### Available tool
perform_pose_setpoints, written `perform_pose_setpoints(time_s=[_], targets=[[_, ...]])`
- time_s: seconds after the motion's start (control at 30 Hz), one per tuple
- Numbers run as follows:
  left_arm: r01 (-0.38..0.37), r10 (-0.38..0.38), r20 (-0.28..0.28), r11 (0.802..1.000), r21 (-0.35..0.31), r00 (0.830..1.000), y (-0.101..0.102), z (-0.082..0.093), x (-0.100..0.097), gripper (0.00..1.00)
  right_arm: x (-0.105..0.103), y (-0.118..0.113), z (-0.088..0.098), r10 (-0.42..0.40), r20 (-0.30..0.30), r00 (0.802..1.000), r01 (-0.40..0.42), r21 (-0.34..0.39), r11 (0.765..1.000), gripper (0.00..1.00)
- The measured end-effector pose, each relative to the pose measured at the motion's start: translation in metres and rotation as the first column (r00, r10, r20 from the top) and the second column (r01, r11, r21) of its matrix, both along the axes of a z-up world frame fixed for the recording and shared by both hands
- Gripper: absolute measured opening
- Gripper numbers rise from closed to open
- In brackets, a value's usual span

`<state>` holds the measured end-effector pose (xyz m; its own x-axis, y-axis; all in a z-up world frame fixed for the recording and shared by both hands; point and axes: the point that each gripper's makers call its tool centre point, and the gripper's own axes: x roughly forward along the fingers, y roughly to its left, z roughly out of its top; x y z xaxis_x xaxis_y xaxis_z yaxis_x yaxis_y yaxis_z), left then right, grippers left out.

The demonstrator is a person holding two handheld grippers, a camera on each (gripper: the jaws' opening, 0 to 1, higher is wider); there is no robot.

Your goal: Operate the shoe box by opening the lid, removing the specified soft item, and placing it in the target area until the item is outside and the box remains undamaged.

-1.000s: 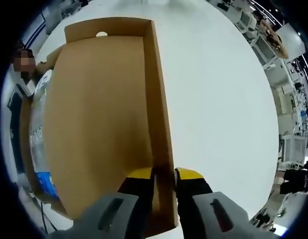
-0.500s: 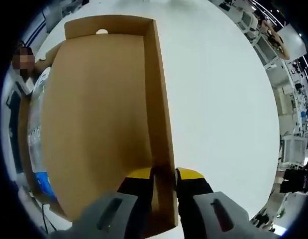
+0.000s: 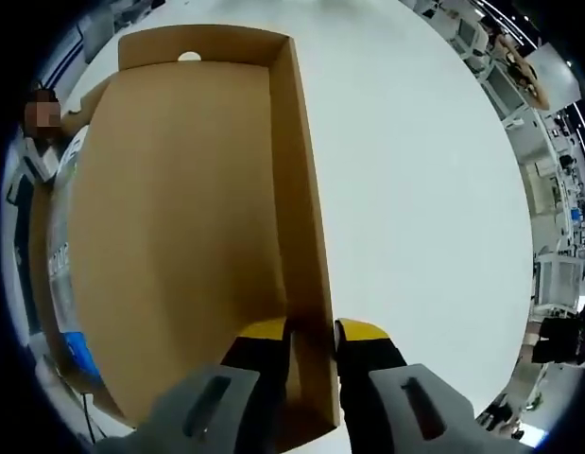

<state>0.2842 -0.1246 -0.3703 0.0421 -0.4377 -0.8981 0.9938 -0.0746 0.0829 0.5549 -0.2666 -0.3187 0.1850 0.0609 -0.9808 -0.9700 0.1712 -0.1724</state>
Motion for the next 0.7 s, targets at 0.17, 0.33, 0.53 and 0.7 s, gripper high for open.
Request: perform_pose_setpoints(time_s=[0.17, 0.33, 0.53, 0.7], targets=[[-0.003, 0.003, 0.000, 1.000, 0.001, 1.000, 0.000, 0.000, 0.000, 0.01, 0.009, -0.003, -0.003, 0.008, 0.006, 1.000, -0.008, 0.005, 1.000, 0.17], [-0.012, 0.012, 0.003, 1.000, 0.000, 1.000, 0.000, 0.001, 0.000, 0.01, 0.006, -0.003, 0.002, -0.004, 0.015, 1.000, 0.004, 0.010, 1.000, 0.17], [-0.011, 0.011, 0.002, 1.000, 0.000, 1.000, -0.001, 0.001, 0.001, 0.01, 0.012, -0.003, 0.003, 0.037, 0.021, 0.999, -0.037, 0.004, 0.999, 0.16], [-0.010, 0.010, 0.003, 1.000, -0.001, 1.000, -0.001, 0.001, 0.001, 0.01, 0.010, -0.002, 0.004, 0.030, 0.015, 0.999, -0.030, 0.007, 1.000, 0.16]])
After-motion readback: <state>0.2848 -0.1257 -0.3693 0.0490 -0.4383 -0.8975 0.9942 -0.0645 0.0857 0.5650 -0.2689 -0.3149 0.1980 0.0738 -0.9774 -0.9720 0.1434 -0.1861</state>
